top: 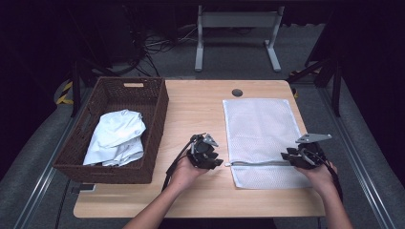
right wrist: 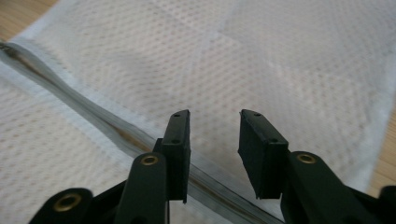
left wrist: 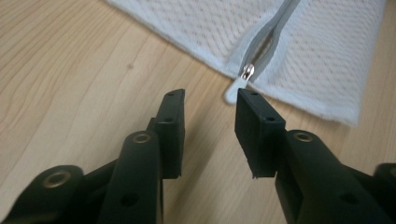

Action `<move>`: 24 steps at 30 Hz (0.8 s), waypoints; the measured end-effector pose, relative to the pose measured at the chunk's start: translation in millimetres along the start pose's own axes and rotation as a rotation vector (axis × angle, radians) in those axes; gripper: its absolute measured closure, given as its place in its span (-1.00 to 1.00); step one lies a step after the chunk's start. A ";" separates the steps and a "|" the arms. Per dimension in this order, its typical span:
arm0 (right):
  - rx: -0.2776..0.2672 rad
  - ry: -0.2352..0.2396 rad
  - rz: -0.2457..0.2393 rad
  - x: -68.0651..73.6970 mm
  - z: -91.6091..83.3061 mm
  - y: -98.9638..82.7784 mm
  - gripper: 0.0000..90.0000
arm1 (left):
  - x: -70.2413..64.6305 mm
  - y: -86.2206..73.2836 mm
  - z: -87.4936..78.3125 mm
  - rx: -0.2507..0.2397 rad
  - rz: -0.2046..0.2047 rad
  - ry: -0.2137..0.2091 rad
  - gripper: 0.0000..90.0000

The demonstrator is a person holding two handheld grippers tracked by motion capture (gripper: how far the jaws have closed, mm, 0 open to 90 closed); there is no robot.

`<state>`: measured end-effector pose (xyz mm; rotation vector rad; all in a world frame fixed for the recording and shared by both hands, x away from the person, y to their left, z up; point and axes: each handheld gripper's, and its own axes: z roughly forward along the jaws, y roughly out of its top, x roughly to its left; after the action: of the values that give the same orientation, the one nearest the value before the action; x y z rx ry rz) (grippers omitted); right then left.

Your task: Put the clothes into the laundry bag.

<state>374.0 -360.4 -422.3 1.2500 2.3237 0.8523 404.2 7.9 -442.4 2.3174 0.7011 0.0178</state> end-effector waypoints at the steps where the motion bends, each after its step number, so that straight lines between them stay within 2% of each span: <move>1: -0.005 0.019 -0.010 5.0 1.2 2.6 0.33 | 0.8 -3.1 -3.9 0.004 -0.003 0.005 0.32; 2: -0.008 0.031 -0.024 10.0 2.4 5.4 0.27 | 2.0 -5.1 -7.2 0.006 0.001 0.005 0.26; 5: -0.016 0.067 -0.059 23.0 6.9 12.1 0.14 | 4.6 -9.2 -18.1 -0.001 -0.022 0.000 0.11; 6: -0.016 0.067 -0.059 23.0 6.9 12.1 0.14 | 4.6 -9.2 -18.1 -0.001 -0.022 0.000 0.06; 8: -0.022 0.095 -0.087 35.5 11.5 18.1 0.05 | 7.3 -11.8 -29.3 -0.017 -0.041 0.000 -0.02; 16: -0.034 0.149 -0.089 59.3 27.1 28.8 -0.22 | 10.5 -11.8 -50.8 -0.037 -0.049 0.018 -0.22; 24: -0.051 0.151 -0.126 81.3 36.3 34.0 -0.46 | 12.7 -6.8 -71.0 -0.036 -0.046 0.041 -0.35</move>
<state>371.9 -265.5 -429.9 1.0388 2.4512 0.9860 397.3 62.8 -395.6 2.2714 0.7689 0.0566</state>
